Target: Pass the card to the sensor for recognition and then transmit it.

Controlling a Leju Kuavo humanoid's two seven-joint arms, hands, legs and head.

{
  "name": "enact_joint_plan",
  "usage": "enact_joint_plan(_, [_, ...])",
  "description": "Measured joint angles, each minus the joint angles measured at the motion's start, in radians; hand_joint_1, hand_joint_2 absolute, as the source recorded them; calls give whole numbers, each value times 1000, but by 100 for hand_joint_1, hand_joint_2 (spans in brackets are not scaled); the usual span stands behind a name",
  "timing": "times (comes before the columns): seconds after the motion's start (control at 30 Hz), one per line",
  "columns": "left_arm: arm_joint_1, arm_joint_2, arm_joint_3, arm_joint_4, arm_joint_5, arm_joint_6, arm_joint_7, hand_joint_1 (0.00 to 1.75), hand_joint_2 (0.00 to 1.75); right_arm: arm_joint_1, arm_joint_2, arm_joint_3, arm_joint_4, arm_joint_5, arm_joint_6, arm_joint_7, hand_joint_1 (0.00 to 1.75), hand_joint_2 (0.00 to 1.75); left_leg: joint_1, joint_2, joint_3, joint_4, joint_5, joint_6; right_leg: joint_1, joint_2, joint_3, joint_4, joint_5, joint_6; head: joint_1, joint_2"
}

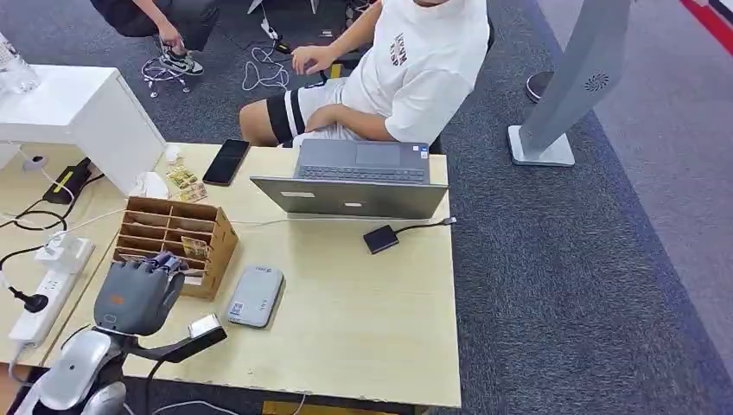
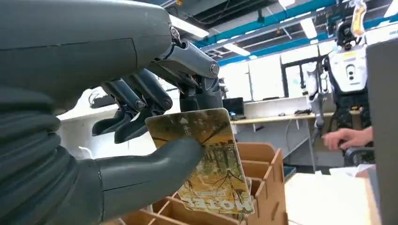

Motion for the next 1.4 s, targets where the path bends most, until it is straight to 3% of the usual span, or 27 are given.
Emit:
enact_joint_plan(0.23, [11,16,-5,-41,-2,22,-11,175,175,1,0,0,0,-6,0,0,0,175,0,0,0,0,0,0,0,0,0,0,0,0,0,0])
enact_joint_plan(0.43, [32,76,-13,-198,38,96,-55,175,175,7,0,-2,0,-17,-8,-14,0,175,0,0,0,0,0,0,0,0,0,0,0,0,0,0])
enact_joint_plan(0.5, [-9,80,-18,-223,53,102,-56,175,175,7,0,-2,0,-5,-3,-15,0,175,0,-2,-1,0,1,1,0,-2,-2,0,0,0,0,0])
enact_joint_plan(0.57, [-113,74,-29,-212,53,92,-33,175,175,0,0,1,-1,17,15,-15,0,175,0,-7,-2,1,2,1,0,-7,-1,0,0,0,0,0])
enact_joint_plan(0.67, [-334,32,-50,-98,13,106,-4,175,175,-25,0,20,-2,49,42,-18,0,175,0,-11,-3,1,7,0,0,-10,0,0,4,1,0,0])
enact_joint_plan(0.73, [-443,4,-66,7,-38,150,9,175,175,-42,3,31,-2,62,54,-18,0,175,0,-10,-3,1,9,-2,0,-10,-1,0,8,-1,0,0])
enact_joint_plan(0.77, [-534,-15,-79,103,-72,189,15,175,175,-56,6,42,-2,65,64,-19,0,175,0,-9,-3,1,10,-2,0,-7,-2,0,9,-1,0,0])
enact_joint_plan(0.9, [-739,-70,-113,342,-118,209,16,175,175,-83,16,56,-1,51,80,-6,0,175,0,-9,-3,1,12,-3,0,-6,-2,0,11,-1,1,0])
enact_joint_plan(1.17, [-941,-164,-169,627,-145,197,47,175,175,-104,24,59,-1,57,91,15,0,175,0,-6,-5,2,12,-3,0,-4,-3,0,11,-2,0,0])
enact_joint_plan(1.33, [-991,-201,-185,715,-151,194,53,175,175,-111,29,66,0,58,95,21,0,175,0,-3,-5,2,12,-3,0,-2,-5,0,11,-2,0,0])
enact_joint_plan(1.37, [-1001,-207,-189,734,-150,194,53,0,175,-111,30,68,1,58,95,22,0,175,0,-4,-5,2,12,-3,0,-2,-5,0,11,-2,0,0])
enact_joint_plan(1.4, [-1010,-213,-192,751,-149,195,53,0,175,-112,30,68,1,58,95,23,0,175,0,-4,-5,2,12,-3,0,-2,-5,1,11,-2,0,0])
